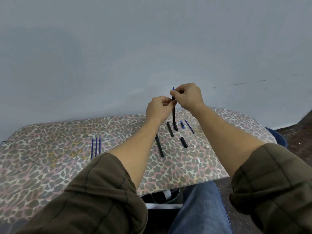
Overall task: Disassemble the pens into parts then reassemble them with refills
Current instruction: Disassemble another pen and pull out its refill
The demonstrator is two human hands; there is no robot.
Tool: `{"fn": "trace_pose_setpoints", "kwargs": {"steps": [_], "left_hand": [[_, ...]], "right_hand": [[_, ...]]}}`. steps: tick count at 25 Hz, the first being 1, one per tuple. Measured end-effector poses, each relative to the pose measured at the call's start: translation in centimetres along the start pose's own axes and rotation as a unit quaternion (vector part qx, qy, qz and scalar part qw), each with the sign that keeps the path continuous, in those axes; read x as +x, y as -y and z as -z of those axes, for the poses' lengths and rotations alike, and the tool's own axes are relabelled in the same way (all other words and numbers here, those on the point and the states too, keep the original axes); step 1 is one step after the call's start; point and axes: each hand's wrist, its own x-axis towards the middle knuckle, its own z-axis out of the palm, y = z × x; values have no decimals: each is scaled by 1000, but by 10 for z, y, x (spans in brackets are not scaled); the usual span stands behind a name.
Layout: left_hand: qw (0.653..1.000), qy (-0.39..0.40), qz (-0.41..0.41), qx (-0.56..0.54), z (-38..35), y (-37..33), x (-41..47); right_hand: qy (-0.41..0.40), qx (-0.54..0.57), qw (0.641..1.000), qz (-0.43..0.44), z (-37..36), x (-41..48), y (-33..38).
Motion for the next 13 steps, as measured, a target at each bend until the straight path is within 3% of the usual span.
{"fn": "trace_pose_setpoints", "kwargs": {"steps": [6,9,13], "left_hand": [[996,-12,-18,84,-9,-3,3],[997,8,-26,73,-5,-3,4],[998,50,-20,24,-3,4,4]], "right_hand": [[1,2,1000,-9,0,-1,-3],[19,45,999,-2,3,-2,-6],[116,141,983,-3,10,-4,-10]]}}
